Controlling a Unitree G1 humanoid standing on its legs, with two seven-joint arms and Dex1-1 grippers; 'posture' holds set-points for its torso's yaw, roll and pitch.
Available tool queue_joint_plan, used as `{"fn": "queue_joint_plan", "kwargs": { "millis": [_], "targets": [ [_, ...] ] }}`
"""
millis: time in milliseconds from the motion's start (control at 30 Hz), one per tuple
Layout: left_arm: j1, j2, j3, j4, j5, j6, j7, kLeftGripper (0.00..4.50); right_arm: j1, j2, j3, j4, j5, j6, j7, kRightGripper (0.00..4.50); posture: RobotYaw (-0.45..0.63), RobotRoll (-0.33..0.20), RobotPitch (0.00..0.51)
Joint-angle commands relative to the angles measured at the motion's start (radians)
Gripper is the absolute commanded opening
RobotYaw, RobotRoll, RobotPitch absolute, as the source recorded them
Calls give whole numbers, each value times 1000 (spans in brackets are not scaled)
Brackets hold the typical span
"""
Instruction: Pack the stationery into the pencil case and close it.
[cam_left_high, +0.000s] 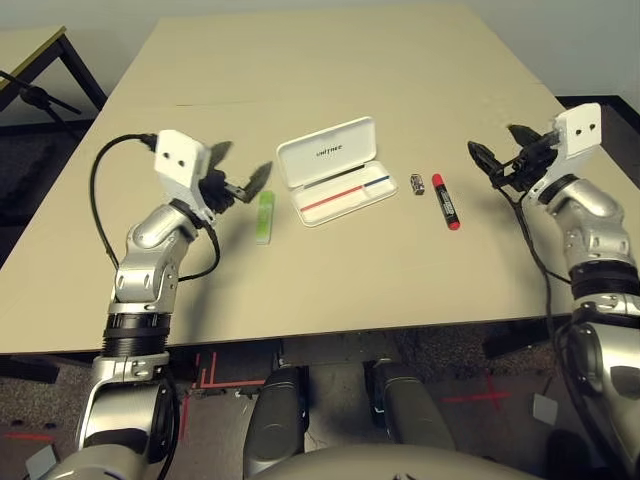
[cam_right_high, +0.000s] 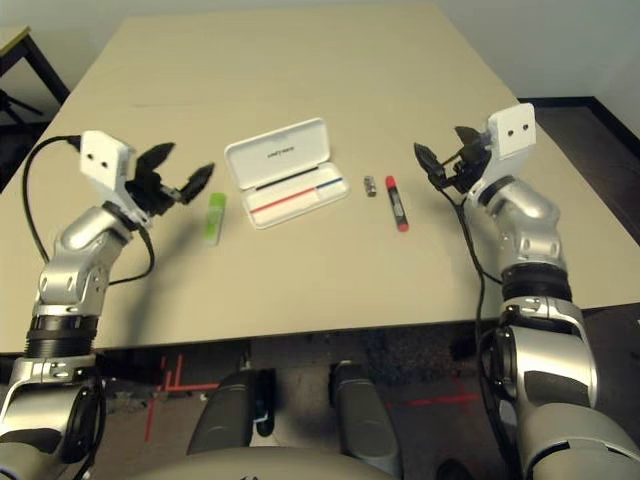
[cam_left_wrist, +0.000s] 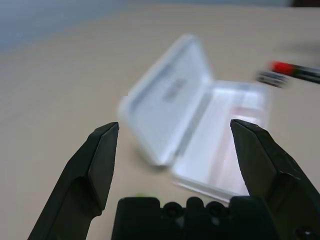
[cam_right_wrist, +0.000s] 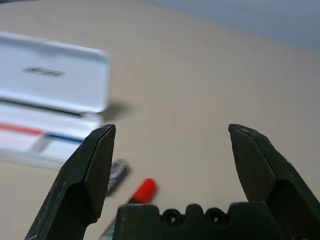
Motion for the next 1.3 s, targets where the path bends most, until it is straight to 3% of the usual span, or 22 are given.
{"fn": "queue_joint_plan", "kwargs": {
  "millis": [33,267,467,667,900,1300],
  "targets": [
    [-21,20,-70,-12,13,23,-92,4487,-11,-52,49,-61,25,62,175,4500,-66,0,144],
    [-110,26,-222,54,108,51,-199,4487,-57,-128,129,-89,18,23,463,4500,-38,0,140],
    [-198,40,-337,114,204,134,-261,4487,-115,-150,174,-53,-14,-17,578,4500,-31,0,138],
    [-298,2,-388,163,270,259,-244,4487,-126,-139,182,-59,-14,-19,608,4500,-32,0,141],
    [-317,-20,-428,175,303,336,-262,4487,-100,-142,175,-91,-3,-16,602,4500,-45,0,145],
    [-345,-38,-446,254,359,348,-246,4487,-100,-172,177,-122,7,17,638,4500,-53,0,153]
  ]
}}
